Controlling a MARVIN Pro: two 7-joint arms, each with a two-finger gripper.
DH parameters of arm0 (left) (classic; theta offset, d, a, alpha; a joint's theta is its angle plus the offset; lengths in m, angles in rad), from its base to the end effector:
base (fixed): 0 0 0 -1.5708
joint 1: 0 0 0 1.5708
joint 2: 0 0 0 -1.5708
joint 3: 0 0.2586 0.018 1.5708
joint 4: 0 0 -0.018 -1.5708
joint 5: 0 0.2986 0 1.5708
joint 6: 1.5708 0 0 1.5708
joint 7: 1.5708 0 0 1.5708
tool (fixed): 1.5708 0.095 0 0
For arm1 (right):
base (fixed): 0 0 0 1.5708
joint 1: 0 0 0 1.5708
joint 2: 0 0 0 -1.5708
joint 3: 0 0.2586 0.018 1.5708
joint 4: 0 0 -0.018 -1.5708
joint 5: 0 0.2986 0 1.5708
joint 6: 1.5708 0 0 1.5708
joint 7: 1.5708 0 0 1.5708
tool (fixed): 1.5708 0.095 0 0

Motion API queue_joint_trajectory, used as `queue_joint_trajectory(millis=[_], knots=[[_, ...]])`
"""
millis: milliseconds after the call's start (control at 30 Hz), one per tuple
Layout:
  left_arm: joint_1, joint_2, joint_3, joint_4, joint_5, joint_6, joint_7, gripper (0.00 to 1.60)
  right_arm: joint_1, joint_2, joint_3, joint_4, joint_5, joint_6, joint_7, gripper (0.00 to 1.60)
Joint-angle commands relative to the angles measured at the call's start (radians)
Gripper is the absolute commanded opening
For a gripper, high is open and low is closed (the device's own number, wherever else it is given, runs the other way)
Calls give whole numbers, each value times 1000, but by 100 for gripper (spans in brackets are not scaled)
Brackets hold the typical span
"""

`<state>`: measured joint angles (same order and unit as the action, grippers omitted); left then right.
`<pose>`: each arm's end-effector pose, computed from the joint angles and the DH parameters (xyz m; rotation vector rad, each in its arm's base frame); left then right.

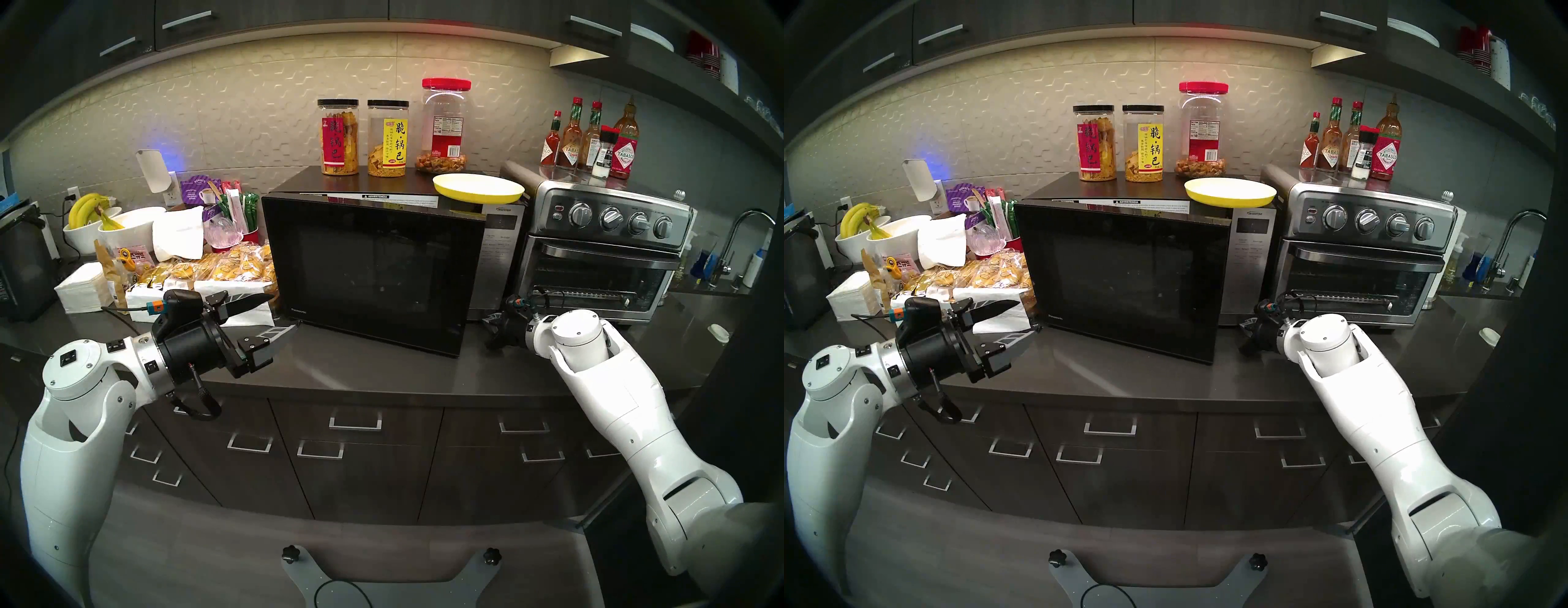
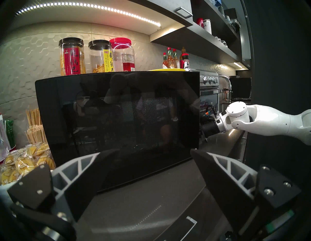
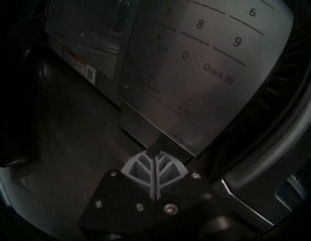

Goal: Open the microwave, put the plate inside, and close the door

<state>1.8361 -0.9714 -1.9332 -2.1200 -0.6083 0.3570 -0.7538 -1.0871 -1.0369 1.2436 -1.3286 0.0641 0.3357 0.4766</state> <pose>0.3122 0.0834 -0.1129 1.8098 -0.8172 1.7918 0.4967 -0.0584 -0.2132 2.3921 1.0662 1.7141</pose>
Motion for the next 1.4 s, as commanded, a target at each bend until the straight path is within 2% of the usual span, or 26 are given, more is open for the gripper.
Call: queue_joint_trajectory(millis=[0, 367, 900, 1367], knots=[[-1, 2, -3, -10, -1, 0, -2, 160, -12, 24, 24, -60, 27, -23, 32, 0], [-1, 2, -3, -10, 0, 0, -3, 160, -63, 81, 65, -147, 79, -1, 130, 0], [-1, 2, -3, -10, 0, 0, -3, 160, -97, 107, 110, -224, 140, 14, 233, 0], [-1, 2, -3, -10, 0, 0, -3, 160, -104, 103, 139, -263, 164, 45, 259, 0]])
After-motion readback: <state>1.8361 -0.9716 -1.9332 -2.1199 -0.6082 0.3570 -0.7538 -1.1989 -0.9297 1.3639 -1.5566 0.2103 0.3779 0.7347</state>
